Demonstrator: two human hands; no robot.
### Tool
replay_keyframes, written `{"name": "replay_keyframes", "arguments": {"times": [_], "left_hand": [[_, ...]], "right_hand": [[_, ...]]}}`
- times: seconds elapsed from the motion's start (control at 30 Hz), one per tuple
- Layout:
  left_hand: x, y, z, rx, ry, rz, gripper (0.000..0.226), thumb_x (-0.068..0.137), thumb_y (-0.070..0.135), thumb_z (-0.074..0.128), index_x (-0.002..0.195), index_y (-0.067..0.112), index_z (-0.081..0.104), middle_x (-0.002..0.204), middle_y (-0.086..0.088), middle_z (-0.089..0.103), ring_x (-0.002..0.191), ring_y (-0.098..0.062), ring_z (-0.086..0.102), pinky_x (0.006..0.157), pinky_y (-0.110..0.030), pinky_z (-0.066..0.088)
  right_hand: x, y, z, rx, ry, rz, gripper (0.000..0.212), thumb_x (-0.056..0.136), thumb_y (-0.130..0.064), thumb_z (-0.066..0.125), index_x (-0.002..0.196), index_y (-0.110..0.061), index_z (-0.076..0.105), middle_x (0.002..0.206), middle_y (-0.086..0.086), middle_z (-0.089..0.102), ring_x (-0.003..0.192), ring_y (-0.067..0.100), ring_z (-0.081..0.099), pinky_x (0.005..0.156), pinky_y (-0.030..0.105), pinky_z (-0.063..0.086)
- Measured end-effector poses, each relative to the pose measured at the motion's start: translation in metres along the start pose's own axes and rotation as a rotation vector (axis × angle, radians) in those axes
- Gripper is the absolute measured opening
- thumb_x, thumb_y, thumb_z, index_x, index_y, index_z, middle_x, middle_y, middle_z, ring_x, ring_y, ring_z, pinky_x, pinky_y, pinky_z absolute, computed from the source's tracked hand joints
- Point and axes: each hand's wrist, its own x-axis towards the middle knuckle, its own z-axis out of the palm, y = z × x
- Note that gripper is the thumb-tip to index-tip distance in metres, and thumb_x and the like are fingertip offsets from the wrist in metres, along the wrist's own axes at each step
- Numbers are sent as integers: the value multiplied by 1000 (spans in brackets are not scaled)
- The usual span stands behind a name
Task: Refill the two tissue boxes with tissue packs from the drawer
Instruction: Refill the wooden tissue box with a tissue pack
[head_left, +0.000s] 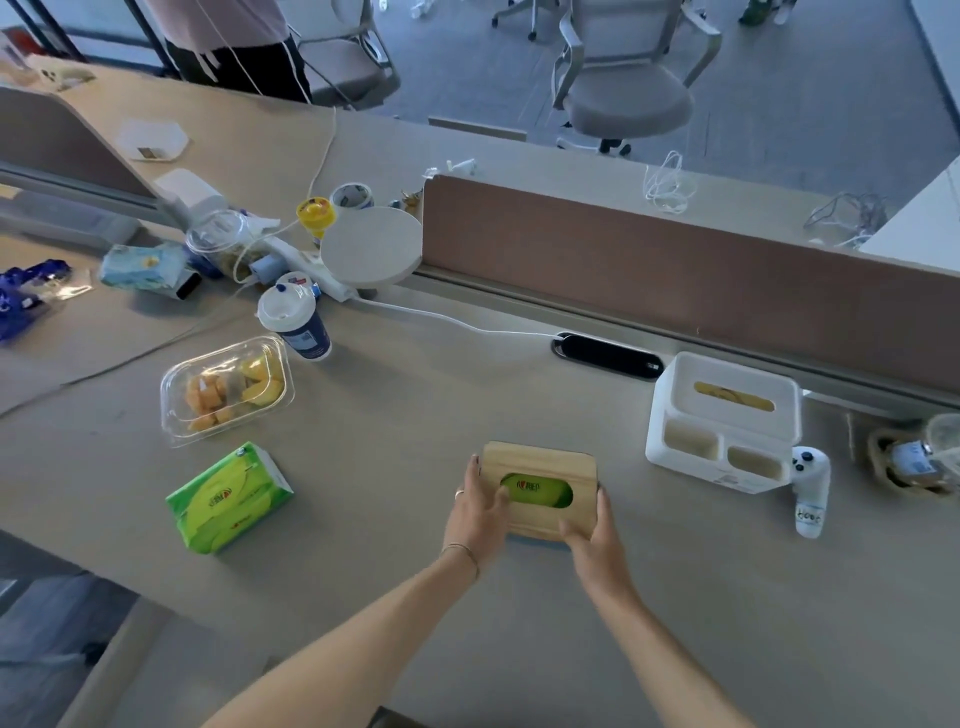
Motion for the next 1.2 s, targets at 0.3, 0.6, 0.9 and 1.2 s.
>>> {"name": "replay_keyframes", "arguments": {"times": [0.3,0.6,0.9,1.2], "left_hand": [[21,27,-34,12,1,-4,78,87,32,59,148,44,12,113,-4,55,91,-25,55,76,-32,44],[117,77,-151,98,-58,100,90,57,52,81,130,46,27,112,4,62,100,-21,62,88,-41,54],[213,53,-196,119,-47,104,112,44,53,89,139,43,28,120,10,60,111,-14,59,93,-42,53],[263,53,-200,236,-88,97,133,60,33,90,158,24,1,133,-5,50,128,-23,47,103,-26,39]], "right_hand": [[22,-53,10,-19,-74,-7,107,80,-13,75,157,-35,6,133,-6,56,115,18,57,98,33,46],[80,-176,62,-230,-99,-136,129,72,-36,87,156,-33,-11,132,10,61,112,31,62,88,34,50],[135,-211,136,-286,-49,-139,129,74,-38,83,155,-32,-18,142,5,56,119,28,60,91,34,50],[171,-208,158,-353,-33,-156,119,83,-45,73,154,-30,-21,147,8,51,121,31,59,92,38,51]]}}
